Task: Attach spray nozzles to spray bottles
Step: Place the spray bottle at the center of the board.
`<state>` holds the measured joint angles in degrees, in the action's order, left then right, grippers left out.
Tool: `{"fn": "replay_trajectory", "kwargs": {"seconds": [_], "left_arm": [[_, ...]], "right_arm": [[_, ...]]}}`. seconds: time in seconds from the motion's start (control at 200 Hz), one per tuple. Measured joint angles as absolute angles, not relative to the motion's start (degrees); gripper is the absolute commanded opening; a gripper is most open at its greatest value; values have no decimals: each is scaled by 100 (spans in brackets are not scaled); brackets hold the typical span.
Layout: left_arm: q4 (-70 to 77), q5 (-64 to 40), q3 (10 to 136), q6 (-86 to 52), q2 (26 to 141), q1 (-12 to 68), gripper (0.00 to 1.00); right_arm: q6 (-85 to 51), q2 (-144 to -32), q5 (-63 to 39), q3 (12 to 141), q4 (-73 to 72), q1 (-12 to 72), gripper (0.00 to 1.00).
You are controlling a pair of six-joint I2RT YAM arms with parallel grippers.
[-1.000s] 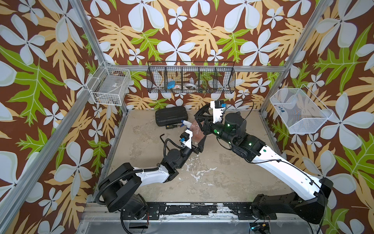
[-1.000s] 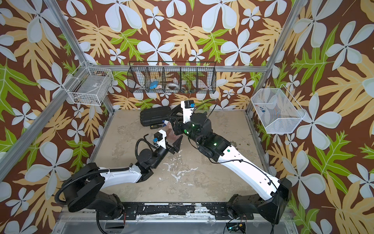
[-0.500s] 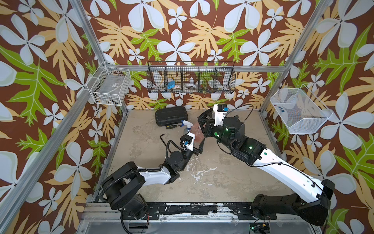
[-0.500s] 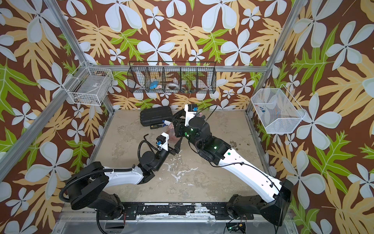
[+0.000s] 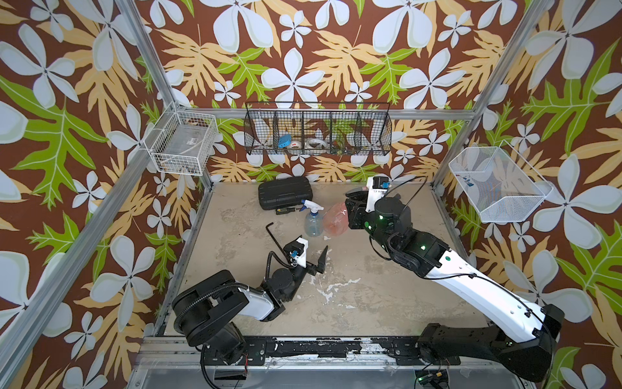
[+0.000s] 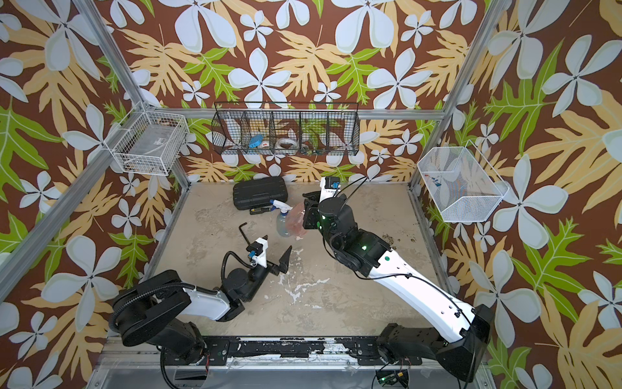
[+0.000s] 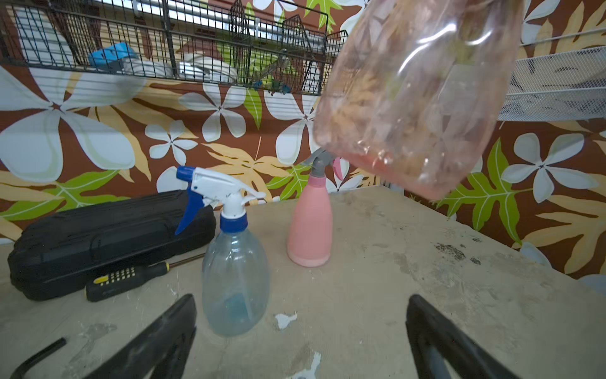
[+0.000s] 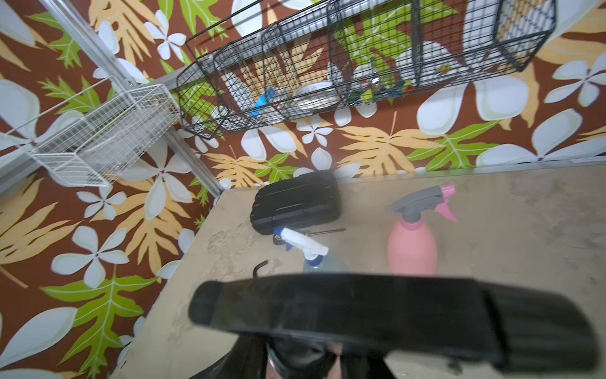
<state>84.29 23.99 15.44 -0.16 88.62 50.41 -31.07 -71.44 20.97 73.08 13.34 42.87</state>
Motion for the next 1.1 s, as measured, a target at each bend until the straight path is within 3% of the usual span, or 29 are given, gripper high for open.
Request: {"fn": "replay_trajectory", "kwargs": {"seconds": [0.245, 0.445, 0.671, 0.906, 1.101], "left_arm": [[8160, 1909, 906, -384, 8031, 5041, 100], [6320, 1500, 1474, -899, 7247, 5041, 100], [4862, 1953, 1308, -1577, 6512, 5041, 100], [4987, 2276, 399, -1660, 5424, 5041, 100], [4982, 2491, 445, -1603, 5330, 5041, 100]], "right_arm": [[-2825, -7037, 2600, 6139, 1103, 2552, 0], [-2733, -7776, 2786, 5640, 32, 1610, 0], [-2475, -9321, 2891, 6163, -1044, 1431, 0], [-2095, -10256, 2886, 6624, -1374, 1426, 0], [-2038, -10527, 2895, 6646, -1444, 1441, 0]]}}
